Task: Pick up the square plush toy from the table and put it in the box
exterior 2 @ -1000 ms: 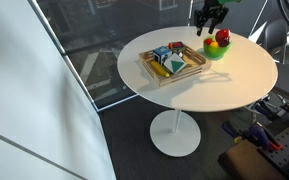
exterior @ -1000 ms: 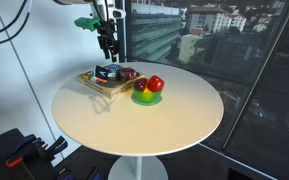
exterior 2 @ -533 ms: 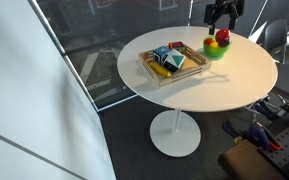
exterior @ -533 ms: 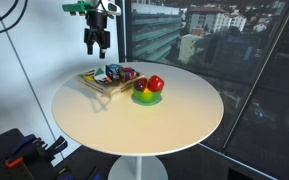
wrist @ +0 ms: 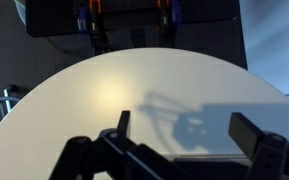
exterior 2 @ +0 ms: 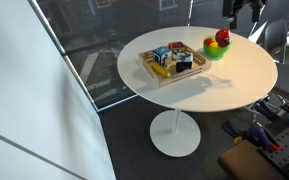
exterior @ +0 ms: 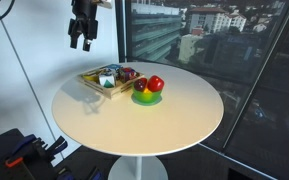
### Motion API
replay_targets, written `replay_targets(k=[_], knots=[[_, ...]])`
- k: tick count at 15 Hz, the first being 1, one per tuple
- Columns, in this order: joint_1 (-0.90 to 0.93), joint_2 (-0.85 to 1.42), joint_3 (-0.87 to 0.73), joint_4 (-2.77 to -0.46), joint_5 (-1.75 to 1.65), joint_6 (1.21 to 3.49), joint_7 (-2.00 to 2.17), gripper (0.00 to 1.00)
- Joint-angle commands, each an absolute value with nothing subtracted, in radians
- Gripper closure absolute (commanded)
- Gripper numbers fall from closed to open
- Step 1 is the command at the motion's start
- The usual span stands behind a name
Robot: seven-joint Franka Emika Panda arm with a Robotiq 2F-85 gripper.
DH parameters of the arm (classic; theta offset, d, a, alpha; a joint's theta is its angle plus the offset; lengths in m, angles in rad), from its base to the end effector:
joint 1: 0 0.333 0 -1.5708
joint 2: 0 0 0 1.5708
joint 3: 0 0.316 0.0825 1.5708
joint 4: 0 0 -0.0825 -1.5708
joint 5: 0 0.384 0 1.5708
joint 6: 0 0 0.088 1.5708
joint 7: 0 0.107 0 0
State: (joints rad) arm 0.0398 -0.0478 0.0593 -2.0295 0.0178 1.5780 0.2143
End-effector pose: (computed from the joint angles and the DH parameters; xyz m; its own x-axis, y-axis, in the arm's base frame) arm 0.4886 0.0508 0.4418 0.9138 -0.1241 -0.3868 -0.1049 -0.9920 0.0704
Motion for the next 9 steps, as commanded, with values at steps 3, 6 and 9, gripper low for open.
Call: replay_targets(k=[3,6,9], knots=[[0.040,-0.200,0.057,-2.113,-0.019,1.573,0.170,0.00],[0.037,-0.269,0.056,-2.151,-0.020,1.593,0.160,0.00],[0.033,-0.338,0.053,-2.191,-0.013,1.622,0.157,0.00]])
